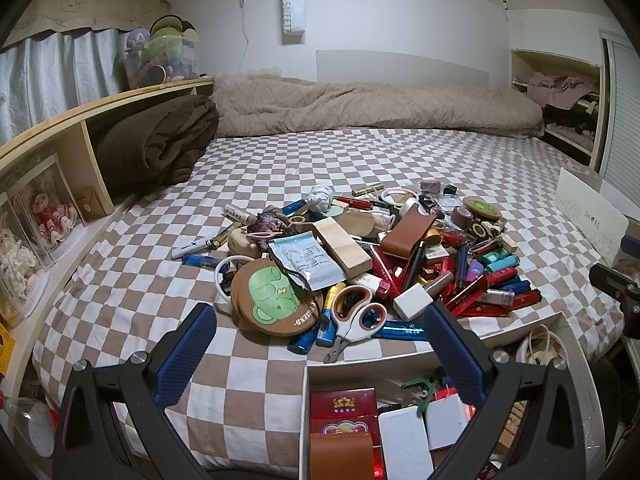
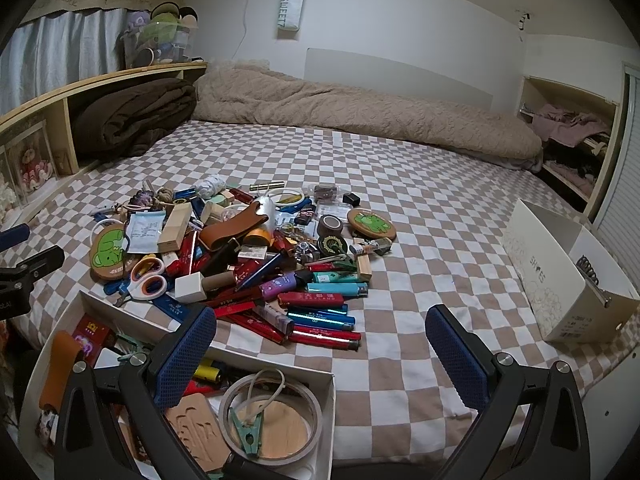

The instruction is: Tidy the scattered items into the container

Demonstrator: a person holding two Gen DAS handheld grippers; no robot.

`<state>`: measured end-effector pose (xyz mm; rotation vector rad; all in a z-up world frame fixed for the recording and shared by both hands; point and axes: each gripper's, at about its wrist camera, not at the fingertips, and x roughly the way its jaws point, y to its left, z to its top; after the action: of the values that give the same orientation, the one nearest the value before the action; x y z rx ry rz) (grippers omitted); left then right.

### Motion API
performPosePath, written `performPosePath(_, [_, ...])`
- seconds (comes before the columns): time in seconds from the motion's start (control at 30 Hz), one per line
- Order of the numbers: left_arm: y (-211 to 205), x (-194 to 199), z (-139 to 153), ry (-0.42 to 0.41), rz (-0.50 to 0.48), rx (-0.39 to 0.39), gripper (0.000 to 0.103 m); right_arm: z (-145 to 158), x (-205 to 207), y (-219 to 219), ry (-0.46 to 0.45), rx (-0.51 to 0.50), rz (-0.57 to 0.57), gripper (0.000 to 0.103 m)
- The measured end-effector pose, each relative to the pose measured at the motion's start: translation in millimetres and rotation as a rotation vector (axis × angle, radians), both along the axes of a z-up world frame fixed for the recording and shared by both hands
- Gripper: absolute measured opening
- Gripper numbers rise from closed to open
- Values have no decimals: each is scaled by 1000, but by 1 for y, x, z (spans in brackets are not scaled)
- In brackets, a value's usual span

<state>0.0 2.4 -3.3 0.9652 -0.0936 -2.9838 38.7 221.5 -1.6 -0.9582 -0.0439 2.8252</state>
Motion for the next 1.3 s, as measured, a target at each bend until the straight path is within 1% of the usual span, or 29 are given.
performPosePath(0.17, [0, -2, -4, -8, -5, -6, 103, -1, 0, 0, -2, -20, 13, 103])
performPosePath(0.3, [-1, -4, -7, -14, -6, -6, 103, -3, -2, -1, -9, -8, 5, 103])
performPosePath(0.4, [-2, -6, -9, -21, -9, 0, 103, -5, -4, 1, -16, -22, 13, 103])
performPosePath(0.57, [-10, -11, -19, -62, -8, 22, 103, -13, -10, 1, -39, -33, 19, 103])
performPosePath(0.8, [-28, -18, -32, -118, 0, 95, 103, -29, -21, 4, -83, -58, 17, 103])
performPosePath(0.9, [-33, -21, -37, -135, 1, 92, 103, -36, -25, 5, -102, -66, 20, 103])
performPosePath(0.97, [-36, -25, -40, -148, 6, 76, 103, -41, -28, 7, -116, -73, 12, 103])
performPosePath(1.1, [-42, -36, -46, -172, 36, 4, 103, -49, -34, 11, -138, -86, 2, 103])
performPosePath(1.23, [-48, -55, -52, -178, 64, -128, 103, -53, -38, 10, -152, -86, 8, 103])
performPosePath(1.3, [-51, -67, -57, -193, 72, -176, 103, -53, -39, 9, -153, -82, 9, 103])
